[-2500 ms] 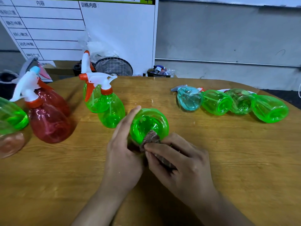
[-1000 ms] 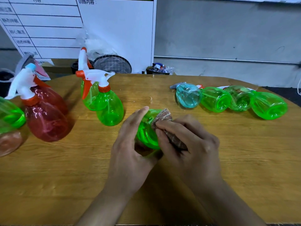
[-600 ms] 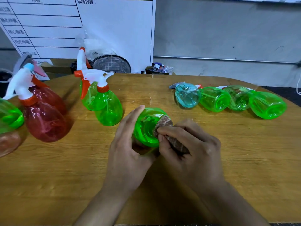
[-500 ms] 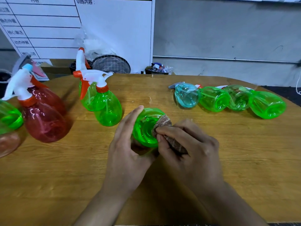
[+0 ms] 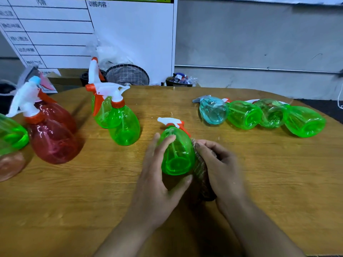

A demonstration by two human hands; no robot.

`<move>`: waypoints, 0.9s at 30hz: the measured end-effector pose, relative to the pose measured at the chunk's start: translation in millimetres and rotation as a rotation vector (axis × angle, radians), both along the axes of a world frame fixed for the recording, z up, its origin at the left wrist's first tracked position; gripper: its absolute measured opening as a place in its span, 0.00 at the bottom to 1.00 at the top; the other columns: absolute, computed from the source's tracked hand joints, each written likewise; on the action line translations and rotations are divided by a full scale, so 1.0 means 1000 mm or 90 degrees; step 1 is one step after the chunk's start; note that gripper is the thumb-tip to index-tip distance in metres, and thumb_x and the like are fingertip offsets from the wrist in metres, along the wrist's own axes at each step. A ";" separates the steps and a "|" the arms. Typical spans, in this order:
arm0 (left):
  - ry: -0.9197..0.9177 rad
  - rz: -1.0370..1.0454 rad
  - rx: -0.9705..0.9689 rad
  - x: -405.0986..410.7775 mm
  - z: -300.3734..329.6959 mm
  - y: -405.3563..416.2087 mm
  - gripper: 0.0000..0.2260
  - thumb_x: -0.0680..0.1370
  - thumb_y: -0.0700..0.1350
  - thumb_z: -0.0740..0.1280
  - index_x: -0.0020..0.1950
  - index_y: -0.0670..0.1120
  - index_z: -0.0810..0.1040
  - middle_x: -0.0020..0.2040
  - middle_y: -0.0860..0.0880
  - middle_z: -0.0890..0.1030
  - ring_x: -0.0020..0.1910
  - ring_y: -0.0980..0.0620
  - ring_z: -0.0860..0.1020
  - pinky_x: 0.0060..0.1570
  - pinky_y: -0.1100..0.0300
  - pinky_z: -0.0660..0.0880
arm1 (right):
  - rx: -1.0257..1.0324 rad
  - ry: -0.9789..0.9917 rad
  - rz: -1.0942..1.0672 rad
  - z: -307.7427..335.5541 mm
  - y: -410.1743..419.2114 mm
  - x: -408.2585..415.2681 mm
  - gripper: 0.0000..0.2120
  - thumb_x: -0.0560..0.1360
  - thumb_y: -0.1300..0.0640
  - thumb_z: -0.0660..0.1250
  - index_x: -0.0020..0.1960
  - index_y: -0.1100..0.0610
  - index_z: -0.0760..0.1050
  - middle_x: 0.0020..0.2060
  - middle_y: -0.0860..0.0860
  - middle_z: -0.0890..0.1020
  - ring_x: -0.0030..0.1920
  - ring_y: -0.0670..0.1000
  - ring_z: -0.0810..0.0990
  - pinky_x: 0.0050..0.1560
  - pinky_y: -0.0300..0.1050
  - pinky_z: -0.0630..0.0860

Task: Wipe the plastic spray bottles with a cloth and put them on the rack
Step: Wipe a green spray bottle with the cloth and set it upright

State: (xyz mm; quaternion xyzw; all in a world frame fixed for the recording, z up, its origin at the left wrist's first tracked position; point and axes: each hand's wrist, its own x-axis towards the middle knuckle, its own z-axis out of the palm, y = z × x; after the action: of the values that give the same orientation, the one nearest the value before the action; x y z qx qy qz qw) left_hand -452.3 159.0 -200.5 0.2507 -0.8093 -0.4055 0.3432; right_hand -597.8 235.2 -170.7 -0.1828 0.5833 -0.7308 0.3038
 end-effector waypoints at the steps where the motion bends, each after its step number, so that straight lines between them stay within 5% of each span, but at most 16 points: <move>1: 0.007 -0.002 0.028 0.000 0.001 0.000 0.35 0.74 0.65 0.74 0.77 0.74 0.62 0.84 0.63 0.53 0.83 0.62 0.55 0.75 0.45 0.73 | 0.007 0.008 0.011 -0.002 0.000 -0.002 0.06 0.81 0.60 0.71 0.52 0.62 0.85 0.47 0.58 0.88 0.48 0.57 0.87 0.46 0.44 0.83; 4: 0.068 -0.004 0.105 0.000 0.005 -0.003 0.22 0.76 0.68 0.67 0.70 0.73 0.72 0.82 0.55 0.60 0.77 0.68 0.63 0.68 0.62 0.76 | 0.023 0.033 0.033 -0.007 -0.002 -0.005 0.06 0.81 0.60 0.70 0.52 0.61 0.85 0.46 0.57 0.88 0.47 0.55 0.88 0.45 0.43 0.83; 7: 0.091 0.028 0.068 0.000 0.004 -0.009 0.11 0.82 0.61 0.63 0.62 0.65 0.78 0.75 0.48 0.68 0.76 0.67 0.64 0.64 0.78 0.65 | 0.033 0.045 0.048 -0.013 -0.005 -0.005 0.06 0.81 0.61 0.70 0.52 0.61 0.85 0.46 0.58 0.88 0.48 0.58 0.88 0.47 0.47 0.82; 10: 0.100 0.026 0.094 0.003 0.001 -0.012 0.08 0.81 0.56 0.68 0.60 0.62 0.78 0.72 0.54 0.66 0.73 0.67 0.66 0.60 0.73 0.74 | 0.038 0.037 0.056 -0.017 -0.009 -0.003 0.06 0.81 0.61 0.70 0.53 0.62 0.85 0.47 0.58 0.88 0.50 0.60 0.88 0.51 0.51 0.83; 15: 0.098 0.015 0.142 0.014 -0.003 -0.020 0.27 0.75 0.58 0.75 0.72 0.62 0.69 0.72 0.56 0.68 0.70 0.50 0.77 0.65 0.49 0.80 | 0.040 0.033 0.066 -0.018 -0.015 -0.001 0.07 0.81 0.59 0.70 0.53 0.61 0.85 0.47 0.58 0.88 0.50 0.61 0.88 0.54 0.55 0.83; 19: 0.079 0.041 0.095 0.026 -0.005 -0.031 0.35 0.73 0.50 0.78 0.76 0.62 0.66 0.74 0.54 0.66 0.74 0.50 0.75 0.71 0.46 0.75 | 0.021 0.016 0.077 -0.019 -0.025 0.011 0.06 0.81 0.59 0.70 0.53 0.61 0.85 0.47 0.58 0.88 0.50 0.59 0.88 0.51 0.51 0.84; 23: 0.032 0.114 0.025 0.039 -0.007 -0.035 0.40 0.72 0.39 0.81 0.76 0.61 0.65 0.72 0.56 0.65 0.74 0.56 0.72 0.75 0.54 0.71 | 0.011 0.042 0.094 -0.020 -0.039 0.026 0.06 0.81 0.61 0.70 0.53 0.61 0.85 0.47 0.57 0.89 0.50 0.57 0.88 0.51 0.51 0.85; 27: 0.049 0.198 -0.002 0.053 -0.003 -0.041 0.34 0.72 0.59 0.77 0.75 0.59 0.67 0.69 0.60 0.70 0.74 0.57 0.70 0.73 0.55 0.72 | 0.009 0.118 0.118 -0.023 -0.056 0.044 0.05 0.81 0.61 0.71 0.51 0.59 0.86 0.45 0.54 0.89 0.48 0.55 0.88 0.48 0.46 0.83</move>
State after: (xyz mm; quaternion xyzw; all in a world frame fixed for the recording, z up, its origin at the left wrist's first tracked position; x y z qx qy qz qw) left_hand -399.8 117.7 -203.4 0.3569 -0.7476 -0.3555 0.4329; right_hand -553.3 179.4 -194.2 -0.3002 0.5947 -0.6756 0.3160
